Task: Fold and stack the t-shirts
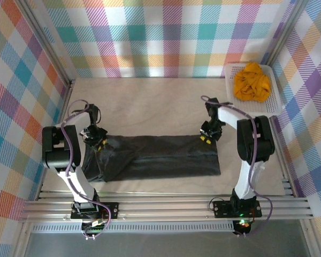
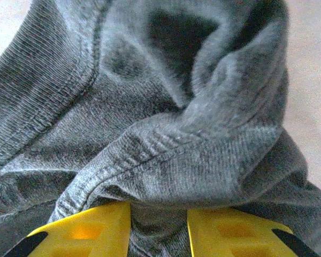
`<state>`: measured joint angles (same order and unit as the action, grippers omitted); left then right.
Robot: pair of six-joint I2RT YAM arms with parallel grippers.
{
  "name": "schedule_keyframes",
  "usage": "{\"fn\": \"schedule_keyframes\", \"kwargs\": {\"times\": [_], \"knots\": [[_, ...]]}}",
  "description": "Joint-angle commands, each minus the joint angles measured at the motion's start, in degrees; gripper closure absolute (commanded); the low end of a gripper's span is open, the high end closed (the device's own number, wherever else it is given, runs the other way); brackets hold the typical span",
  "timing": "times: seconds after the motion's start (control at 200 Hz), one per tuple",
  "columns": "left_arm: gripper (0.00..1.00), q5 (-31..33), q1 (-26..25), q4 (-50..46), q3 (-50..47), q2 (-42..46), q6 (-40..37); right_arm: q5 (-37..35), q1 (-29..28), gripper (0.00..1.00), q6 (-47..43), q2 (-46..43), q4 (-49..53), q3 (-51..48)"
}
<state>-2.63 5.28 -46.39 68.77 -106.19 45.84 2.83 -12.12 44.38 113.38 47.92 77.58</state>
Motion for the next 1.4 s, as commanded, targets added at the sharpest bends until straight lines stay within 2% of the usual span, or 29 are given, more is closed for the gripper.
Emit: {"fn": "schedule_keyframes", "kwargs": {"times": [0.0,0.13,0.235,0.34,0.46,0.55,0.685,0.9,1.03,1.195,1.395], "knots": [[0.65,-6.62,1.18,8.00,6.50,-8.89,-3.18,-0.52,2.32,0.77,-4.18,8.39,2.16,9.39],[0.63,-5.87,1.39,8.65,14.19,-12.37,-4.18,0.21,3.68,0.75,-8.77,17.05,8.60,25.94],[0.54,-2.72,0.65,7.14,14.78,-7.53,-4.53,0.38,3.22,0.65,-13.89,15.56,7.78,30.99],[0.48,1.74,-3.39,8.65,10.31,2.73,-9.12,0.06,0.83,0.53,-18.77,7.62,2.39,27.92],[0.47,-2.39,-7.45,12.96,2.68,10.51,-13.40,3.89,-1.62,0.48,-17.99,-0.67,-1.66,21.51],[0.48,-6.30,-8.32,13.50,-1.57,10.88,-12.95,10.28,-2.83,0.46,-14.90,-6.43,-7.53,13.40],[0.46,-10.12,-9.10,16.62,-6.53,11.31,-10.15,23.61,-4.32,0.44,-11.51,-11.43,-15.63,4.64],[0.46,-10.38,-9.32,22.95,-8.95,9.48,-12.31,25.66,-6.25,0.44,-12.09,-16.66,-14.70,-0.93],[0.52,-9.22,-10.19,20.71,-7.90,6.89,-14.62,24.99,-6.22,0.44,-11.78,-19.29,-13.77,-2.93],[0.60,-8.91,-11.01,20.76,-10.82,9.12,-13.38,24.04,-6.25,0.44,-11.09,-21.13,-13.56,-4.08],[0.82,-8.65,-11.93,21.01,-11.43,12.34,-10.31,23.88,-6.25,0.45,-10.74,-21.47,-13.62,-4.72]]}}
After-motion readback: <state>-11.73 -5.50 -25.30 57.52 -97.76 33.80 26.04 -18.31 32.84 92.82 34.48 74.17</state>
